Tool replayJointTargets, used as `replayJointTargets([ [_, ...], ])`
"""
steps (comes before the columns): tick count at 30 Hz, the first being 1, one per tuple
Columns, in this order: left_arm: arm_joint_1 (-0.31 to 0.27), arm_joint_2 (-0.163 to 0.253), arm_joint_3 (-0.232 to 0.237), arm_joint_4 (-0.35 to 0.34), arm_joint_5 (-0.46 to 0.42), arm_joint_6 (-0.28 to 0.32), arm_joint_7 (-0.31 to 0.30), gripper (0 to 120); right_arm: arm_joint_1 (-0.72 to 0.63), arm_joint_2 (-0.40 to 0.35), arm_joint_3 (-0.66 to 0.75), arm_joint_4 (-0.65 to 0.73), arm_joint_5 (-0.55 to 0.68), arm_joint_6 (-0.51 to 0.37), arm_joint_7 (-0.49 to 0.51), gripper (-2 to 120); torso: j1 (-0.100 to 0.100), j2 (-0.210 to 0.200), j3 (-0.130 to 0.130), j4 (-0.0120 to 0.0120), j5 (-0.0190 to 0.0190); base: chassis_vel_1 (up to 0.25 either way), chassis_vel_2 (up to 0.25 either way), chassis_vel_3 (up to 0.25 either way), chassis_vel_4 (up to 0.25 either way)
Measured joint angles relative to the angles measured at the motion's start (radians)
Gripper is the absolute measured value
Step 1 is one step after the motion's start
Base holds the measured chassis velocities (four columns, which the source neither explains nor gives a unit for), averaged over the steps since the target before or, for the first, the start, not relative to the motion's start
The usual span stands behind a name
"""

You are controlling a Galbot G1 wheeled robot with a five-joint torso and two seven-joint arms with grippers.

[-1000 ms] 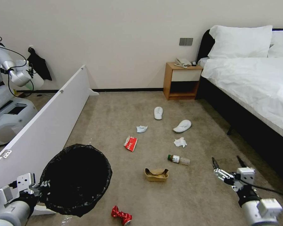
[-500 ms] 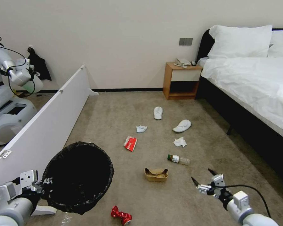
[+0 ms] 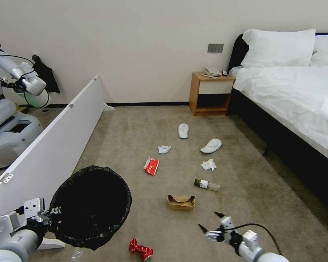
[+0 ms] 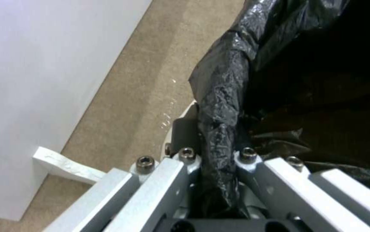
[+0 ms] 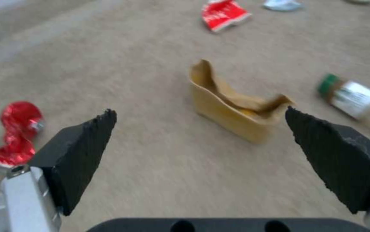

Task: Pick up the trash bin, then pick up the garbage from the floor and place it into the trash bin.

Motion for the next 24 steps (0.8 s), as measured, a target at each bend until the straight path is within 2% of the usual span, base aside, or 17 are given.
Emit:
replayJointTargets([
  [5,0.000,0.000,-0.001,0.002,0.000,0.000,0.000,2,0.061,0.017,-0.055,-0.051,0.018,0.008,-0.047,100,0.000,0.000,0.000,-0.0001,-0.0002,0.000,0.000,0.000,0.000],
  [7,0.000,0.000,-0.002,0.003,0.000,0.000,0.000,2,0.089,0.025,-0.083,-0.074,0.023,0.020,-0.082,100,0.000,0.000,0.000,-0.0003,-0.0001,0.000,0.000,0.000,0.000],
  [9,-0.001,-0.001,-0.004,0.006,0.000,0.000,0.000,2,0.124,0.029,-0.127,-0.098,0.038,0.032,-0.158,100,0.000,0.000,0.000,-0.0002,-0.0002,0.000,0.000,0.000,0.000],
  [15,-0.001,-0.003,-0.006,0.006,0.001,0.000,0.000,2,0.169,0.031,-0.206,-0.116,0.038,0.038,-0.230,100,0.000,0.000,0.000,-0.0003,-0.0002,0.000,0.000,0.000,0.000],
  [20,0.001,-0.004,-0.009,0.004,0.001,0.000,-0.001,2,0.212,0.050,-0.265,-0.128,0.051,0.038,-0.230,100,0.000,0.000,0.000,-0.0002,0.0000,0.000,0.000,0.000,0.000],
  [22,0.002,-0.006,-0.010,0.003,0.001,0.000,-0.001,2,0.224,0.059,-0.282,-0.132,0.052,0.034,-0.206,100,0.000,0.000,0.000,-0.0001,-0.0001,0.000,0.000,0.000,0.000],
  [24,0.005,-0.010,-0.010,0.000,0.002,0.000,-0.002,2,0.242,0.080,-0.316,-0.141,0.033,0.015,-0.128,100,0.000,0.000,0.000,0.0000,0.0000,0.000,0.000,0.000,0.000],
])
